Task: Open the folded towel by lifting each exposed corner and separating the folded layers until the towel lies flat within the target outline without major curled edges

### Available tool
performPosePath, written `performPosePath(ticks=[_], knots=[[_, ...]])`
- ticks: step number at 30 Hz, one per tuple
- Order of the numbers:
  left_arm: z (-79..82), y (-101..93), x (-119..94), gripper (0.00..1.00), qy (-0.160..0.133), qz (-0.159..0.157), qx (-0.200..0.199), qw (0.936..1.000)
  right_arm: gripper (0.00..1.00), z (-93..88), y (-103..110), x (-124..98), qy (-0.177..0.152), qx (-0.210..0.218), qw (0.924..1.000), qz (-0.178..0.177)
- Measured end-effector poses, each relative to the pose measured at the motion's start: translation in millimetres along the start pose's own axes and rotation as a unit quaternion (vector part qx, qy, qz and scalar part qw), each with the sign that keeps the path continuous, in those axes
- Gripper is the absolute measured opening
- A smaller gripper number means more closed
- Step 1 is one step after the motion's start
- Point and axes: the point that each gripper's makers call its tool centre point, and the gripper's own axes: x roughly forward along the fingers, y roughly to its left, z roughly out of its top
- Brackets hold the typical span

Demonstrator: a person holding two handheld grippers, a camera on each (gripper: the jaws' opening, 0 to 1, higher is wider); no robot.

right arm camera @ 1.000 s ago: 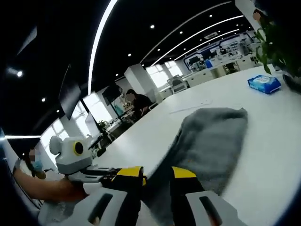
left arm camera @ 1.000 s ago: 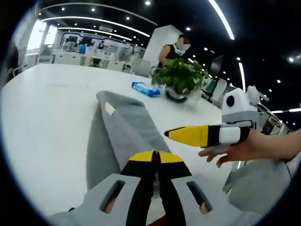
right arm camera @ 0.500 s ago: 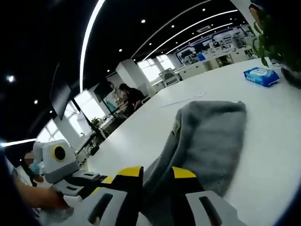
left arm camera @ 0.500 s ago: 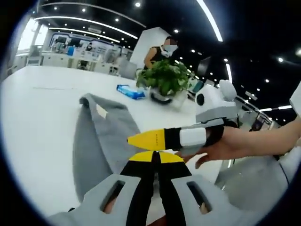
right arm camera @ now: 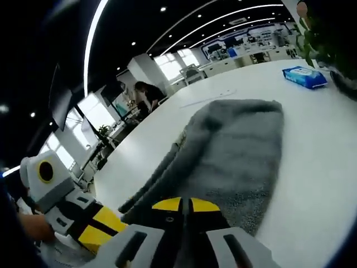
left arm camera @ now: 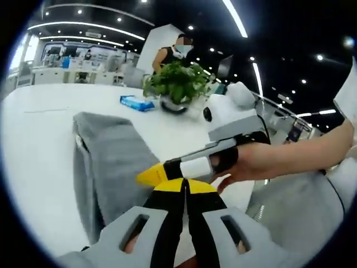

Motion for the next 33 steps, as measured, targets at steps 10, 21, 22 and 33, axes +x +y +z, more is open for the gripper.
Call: performPosePath(ticks=[10, 21, 22, 33], knots=[[4.7, 17.8, -5.2, 0.00, -0.014, 0.038, -0.012, 0.9991, 0.00, 7.5, -1.3, -4.3, -0.016, -0.008, 0.9998, -0.002], [9.8, 67.8, -30.0, 0.04, -0.034, 0.153, -0.047, 0.9865, 0.03, 11.7, -0.3, -10.9, -0.034, -0.036, 0.9988, -0.003], [8.2, 69.7, -30.6, 0.04, -0.028, 0.155, -0.047, 0.9863, 0.04, 12.2, 0.7, -12.1, -0.039, -0.037, 0.9986, -0.002], [-4.8, 99.0, -46.4, 0.09, -0.006, 0.231, -0.055, 0.9714, 0.12, 25.7, 15.7, -22.9, -0.113, -0.055, 0.9917, 0.027]])
